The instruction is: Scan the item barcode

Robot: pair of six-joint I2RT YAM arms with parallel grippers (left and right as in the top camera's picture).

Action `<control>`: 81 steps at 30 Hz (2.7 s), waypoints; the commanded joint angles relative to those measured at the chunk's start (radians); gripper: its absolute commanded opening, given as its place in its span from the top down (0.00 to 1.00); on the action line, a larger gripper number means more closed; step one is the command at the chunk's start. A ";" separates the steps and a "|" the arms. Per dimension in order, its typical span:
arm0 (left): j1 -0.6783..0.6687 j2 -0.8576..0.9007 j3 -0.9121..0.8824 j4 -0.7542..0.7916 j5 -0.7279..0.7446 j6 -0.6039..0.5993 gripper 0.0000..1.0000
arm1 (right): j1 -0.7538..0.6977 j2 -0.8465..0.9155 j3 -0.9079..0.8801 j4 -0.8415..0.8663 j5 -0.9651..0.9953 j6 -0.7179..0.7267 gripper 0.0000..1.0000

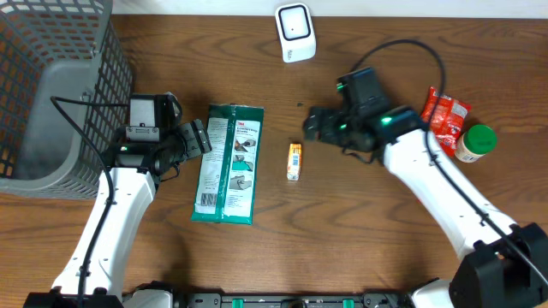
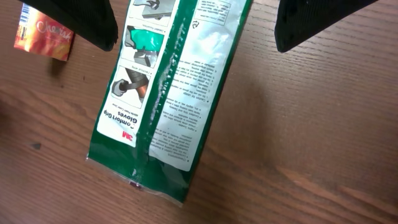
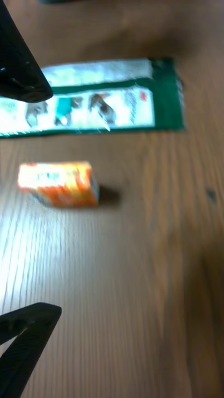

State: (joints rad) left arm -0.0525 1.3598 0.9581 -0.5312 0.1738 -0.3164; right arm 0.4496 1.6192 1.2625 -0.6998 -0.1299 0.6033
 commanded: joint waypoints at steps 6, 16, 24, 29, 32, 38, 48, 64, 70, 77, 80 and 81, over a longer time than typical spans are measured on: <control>0.001 0.008 -0.005 -0.003 -0.003 0.009 0.19 | 0.170 0.105 -0.002 0.019 0.156 0.010 0.05; 0.001 0.008 -0.005 -0.003 -0.003 0.009 0.18 | 0.211 0.249 -0.002 0.057 0.173 0.010 0.30; 0.001 0.008 -0.005 -0.003 -0.002 0.009 0.18 | 0.216 0.256 -0.002 0.054 0.174 0.010 0.59; 0.001 0.008 -0.005 -0.003 -0.003 0.009 0.18 | 0.217 0.256 -0.002 0.050 0.174 0.010 0.62; 0.001 0.008 -0.005 -0.003 -0.003 0.009 0.18 | 0.217 0.257 -0.002 0.050 0.174 0.010 0.59; 0.001 0.008 -0.005 -0.003 -0.003 0.009 0.18 | 0.224 0.280 -0.003 0.052 0.179 0.010 0.74; 0.001 0.008 -0.005 -0.003 -0.002 0.009 0.18 | 0.153 0.173 -0.002 0.015 0.177 0.009 0.92; 0.001 0.008 -0.005 -0.003 -0.002 0.009 0.18 | -0.031 0.167 -0.018 0.016 -0.140 -0.142 0.93; 0.001 0.008 -0.005 -0.003 -0.003 0.009 0.18 | -0.071 0.167 -0.062 0.047 -0.141 -0.173 0.85; 0.001 0.008 -0.005 -0.003 -0.003 0.009 0.18 | -0.092 0.167 -0.130 0.051 -0.048 -0.201 0.74; 0.001 0.008 -0.005 -0.003 -0.002 0.009 0.18 | -0.110 0.167 -0.130 0.020 0.008 -0.206 0.69; 0.001 0.008 -0.005 -0.003 -0.002 0.009 0.18 | -0.118 0.167 -0.130 0.014 0.009 -0.223 0.64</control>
State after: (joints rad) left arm -0.0525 1.3598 0.9581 -0.5316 0.1738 -0.3164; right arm 0.3641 1.7905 1.1366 -0.6727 -0.1959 0.4221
